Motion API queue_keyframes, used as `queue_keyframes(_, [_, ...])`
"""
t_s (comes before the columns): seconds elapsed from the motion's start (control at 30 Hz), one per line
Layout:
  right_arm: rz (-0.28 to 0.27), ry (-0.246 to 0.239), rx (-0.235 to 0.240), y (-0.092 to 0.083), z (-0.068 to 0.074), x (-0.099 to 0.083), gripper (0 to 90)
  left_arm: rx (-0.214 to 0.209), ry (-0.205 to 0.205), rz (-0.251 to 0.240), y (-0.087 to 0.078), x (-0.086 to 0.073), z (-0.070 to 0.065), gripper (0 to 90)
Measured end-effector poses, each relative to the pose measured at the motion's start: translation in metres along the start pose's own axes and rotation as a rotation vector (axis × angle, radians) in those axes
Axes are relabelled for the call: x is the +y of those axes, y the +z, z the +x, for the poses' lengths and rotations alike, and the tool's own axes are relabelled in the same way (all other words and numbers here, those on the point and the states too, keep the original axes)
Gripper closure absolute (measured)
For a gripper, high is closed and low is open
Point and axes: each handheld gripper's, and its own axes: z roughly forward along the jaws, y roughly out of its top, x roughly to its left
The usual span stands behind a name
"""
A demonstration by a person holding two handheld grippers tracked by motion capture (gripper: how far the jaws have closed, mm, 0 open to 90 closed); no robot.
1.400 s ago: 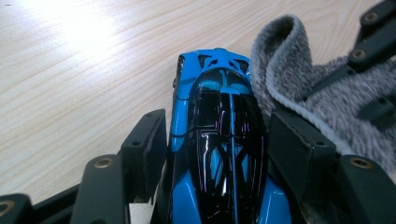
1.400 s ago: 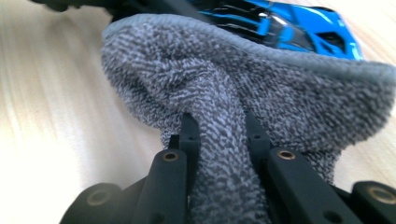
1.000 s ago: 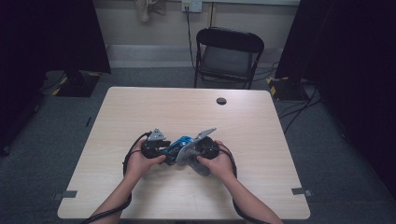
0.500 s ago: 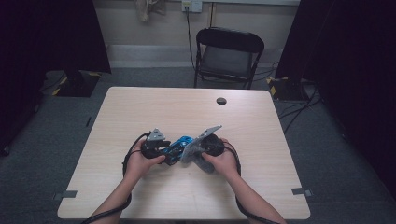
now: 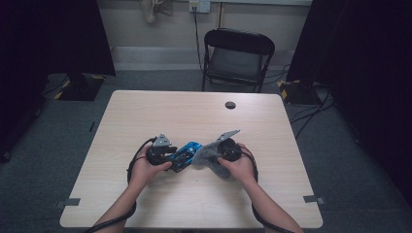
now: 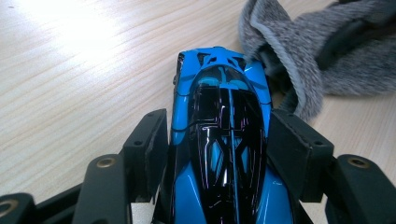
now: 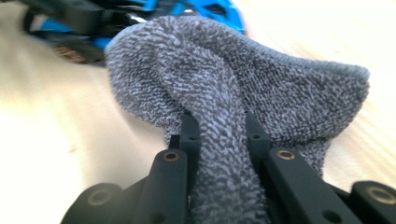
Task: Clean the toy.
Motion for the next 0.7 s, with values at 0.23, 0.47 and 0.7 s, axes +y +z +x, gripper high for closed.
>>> queue_keyframes(0.23, [-0.016, -0.126, 0.106, -0.008, 0.037, 0.004, 76.3, 0.0, -0.001, -0.002, 0.0, 0.0, 0.0, 39.2])
queue_keyframes(0.47, [0.007, -0.216, 0.198, 0.008, 0.069, 0.012, 76.2, 0.0, -0.004, -0.001, 0.0, 0.0, 0.0, 39.2])
queue_keyframes(0.7, [0.021, -0.185, 0.183, 0.029, 0.07, 0.017, 76.1, 0.0, -0.002, -0.008, 0.0, -0.001, 0.0, 39.2])
